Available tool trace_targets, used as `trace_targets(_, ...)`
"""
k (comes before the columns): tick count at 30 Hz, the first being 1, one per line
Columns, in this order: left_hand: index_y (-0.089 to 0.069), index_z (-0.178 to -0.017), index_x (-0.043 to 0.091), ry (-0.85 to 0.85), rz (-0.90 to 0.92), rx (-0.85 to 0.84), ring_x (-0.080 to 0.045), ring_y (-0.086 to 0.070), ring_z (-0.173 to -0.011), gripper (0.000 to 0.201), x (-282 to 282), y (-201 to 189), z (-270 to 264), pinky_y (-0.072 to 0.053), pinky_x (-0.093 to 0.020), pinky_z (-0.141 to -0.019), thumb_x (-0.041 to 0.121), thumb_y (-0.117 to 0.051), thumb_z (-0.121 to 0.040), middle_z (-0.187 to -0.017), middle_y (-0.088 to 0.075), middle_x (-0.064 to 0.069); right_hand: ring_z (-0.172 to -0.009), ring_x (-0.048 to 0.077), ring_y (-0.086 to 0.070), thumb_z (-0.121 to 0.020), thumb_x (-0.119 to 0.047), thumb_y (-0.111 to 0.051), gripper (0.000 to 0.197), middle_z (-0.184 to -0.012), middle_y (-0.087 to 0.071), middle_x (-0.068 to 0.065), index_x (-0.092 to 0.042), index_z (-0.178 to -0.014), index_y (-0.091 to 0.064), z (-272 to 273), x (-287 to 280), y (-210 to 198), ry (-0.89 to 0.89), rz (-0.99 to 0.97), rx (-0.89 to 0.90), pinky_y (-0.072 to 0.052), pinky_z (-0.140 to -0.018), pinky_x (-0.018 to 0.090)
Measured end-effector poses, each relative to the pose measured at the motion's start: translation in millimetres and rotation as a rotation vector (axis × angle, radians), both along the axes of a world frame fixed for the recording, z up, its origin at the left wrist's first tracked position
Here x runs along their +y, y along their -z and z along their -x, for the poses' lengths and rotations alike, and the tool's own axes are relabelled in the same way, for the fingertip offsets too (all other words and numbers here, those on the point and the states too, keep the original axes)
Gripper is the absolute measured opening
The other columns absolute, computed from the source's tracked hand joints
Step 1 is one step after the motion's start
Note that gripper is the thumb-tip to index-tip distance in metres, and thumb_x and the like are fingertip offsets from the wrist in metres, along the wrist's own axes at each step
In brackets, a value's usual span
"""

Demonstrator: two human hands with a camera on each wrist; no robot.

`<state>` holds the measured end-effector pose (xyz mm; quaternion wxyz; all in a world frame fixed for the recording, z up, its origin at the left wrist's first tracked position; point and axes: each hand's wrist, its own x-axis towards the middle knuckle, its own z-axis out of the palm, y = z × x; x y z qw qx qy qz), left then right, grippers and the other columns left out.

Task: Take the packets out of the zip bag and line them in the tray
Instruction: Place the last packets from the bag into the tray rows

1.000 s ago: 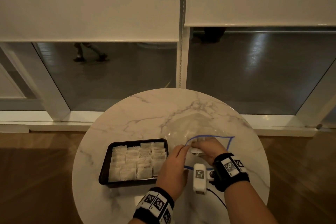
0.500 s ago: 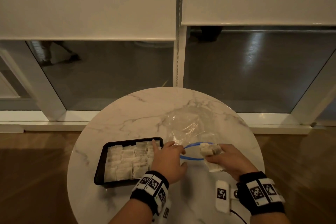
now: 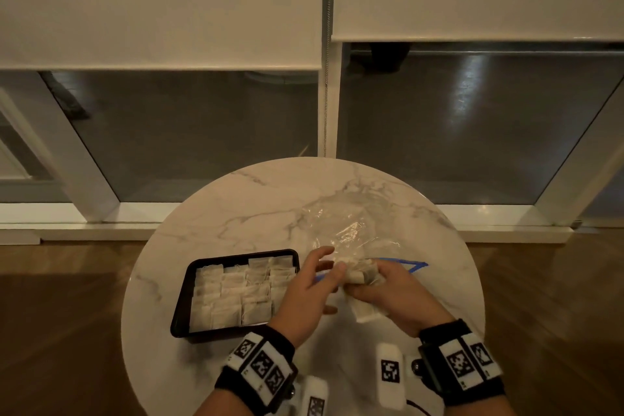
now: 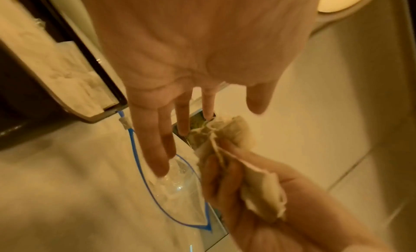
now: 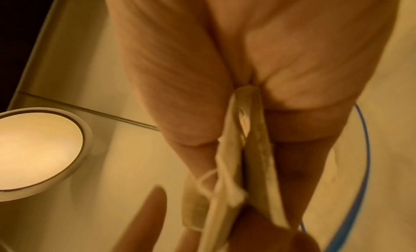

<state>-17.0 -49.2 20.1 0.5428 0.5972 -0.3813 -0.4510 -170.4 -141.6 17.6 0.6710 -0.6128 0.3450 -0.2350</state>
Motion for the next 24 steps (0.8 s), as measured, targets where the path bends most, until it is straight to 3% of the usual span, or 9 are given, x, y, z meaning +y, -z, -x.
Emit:
trace_targets(2, -0.056, -0.130, 0.045, 0.108, -0.035, 0.062, -0.017, -0.068, -0.109, 0.041, 8, -3, -5, -0.062, -0.042, -0.081, 0.038, -0.069, -0.092, -0.128, -0.061, 0.002, -0.105, 0.031, -0.070, -0.090, -0.004, -0.068, 0.024, -0.110, -0.074, 0.014, -0.008, -0.114, -0.071, -14, 10, 1, -0.063, -0.064, -0.031, -0.055, -0.094, 0.045)
trace_targets(4, -0.053, -0.134, 0.042, 0.178, -0.036, 0.058, -0.019, -0.070, -0.107, 0.053, 15, 0, -8, -0.062, -0.042, -0.079, 0.026, -0.076, -0.089, -0.130, -0.060, 0.002, -0.098, 0.027, -0.072, -0.094, -0.001, -0.060, 0.022, -0.105, -0.074, 0.014, -0.005, -0.113, -0.069, -25, 19, 3, -0.046, -0.135, -0.071, -0.057, -0.082, 0.039)
trace_targets(6, -0.052, -0.135, 0.038, 0.196, -0.016, 0.036, -0.020, -0.072, -0.103, 0.062, 19, 4, -11, -0.062, -0.041, -0.079, 0.013, -0.080, -0.085, -0.126, -0.065, 0.003, -0.102, 0.031, -0.071, -0.097, -0.002, -0.056, 0.022, -0.109, -0.072, 0.020, -0.004, -0.117, -0.065, -34, 25, 8, -0.002, -0.209, -0.129, -0.057, -0.083, 0.039)
trace_targets(9, -0.055, -0.131, 0.033, 0.167, 0.023, -0.031, -0.015, -0.072, -0.099, 0.057, 21, 10, -17, -0.061, -0.038, -0.078, 0.005, -0.077, -0.086, -0.112, -0.072, 0.007, -0.107, 0.034, -0.069, -0.103, -0.011, -0.049, 0.024, -0.115, -0.071, 0.020, -0.007, -0.124, -0.060, -45, 29, 14, 0.053, -0.331, -0.172, -0.057, -0.083, 0.044)
trace_targets(13, -0.059, -0.127, 0.031, 0.115, 0.035, -0.082, -0.015, -0.073, -0.096, 0.047, 21, 14, -24, -0.059, -0.029, -0.072, 0.001, -0.069, -0.092, -0.107, -0.074, 0.007, -0.105, 0.034, -0.070, -0.106, -0.013, -0.043, 0.027, -0.116, -0.071, 0.020, -0.009, -0.129, -0.057, -53, 34, 14, 0.058, -0.417, -0.195, -0.058, -0.076, 0.043)
trace_targets(16, -0.062, -0.121, 0.033, 0.081, 0.004, -0.131, -0.018, -0.073, -0.096, 0.042, 21, 19, -28, -0.063, -0.042, -0.074, 0.002, -0.067, -0.093, -0.105, -0.074, 0.003, -0.104, 0.034, -0.069, -0.106, -0.013, -0.041, 0.027, -0.117, -0.070, 0.020, -0.010, -0.130, -0.055, -55, 35, 17, 0.041, -0.401, -0.154, -0.058, -0.072, 0.043)
trace_targets(20, -0.064, -0.120, 0.028, 0.068, -0.035, -0.109, -0.022, -0.073, -0.098, 0.040, 25, 25, -31, -0.063, -0.051, -0.074, 0.000, -0.067, -0.092, -0.107, -0.074, -0.002, -0.115, 0.036, -0.064, -0.107, -0.019, -0.042, 0.031, -0.126, -0.066, 0.020, -0.011, -0.136, -0.050, -56, 36, 24, -0.005, -0.367, -0.081, -0.051, -0.097, 0.059)
trace_targets(24, -0.064, -0.123, 0.020, 0.062, -0.035, -0.063, -0.023, -0.074, -0.098, 0.041, 30, 27, -33, -0.063, -0.049, -0.079, -0.006, -0.066, -0.091, -0.109, -0.074, -0.007, -0.121, 0.037, -0.061, -0.105, -0.017, -0.045, 0.032, -0.129, -0.064, 0.020, -0.012, -0.136, -0.050, -52, 37, 24, -0.030, -0.383, -0.078, -0.046, -0.103, 0.060)
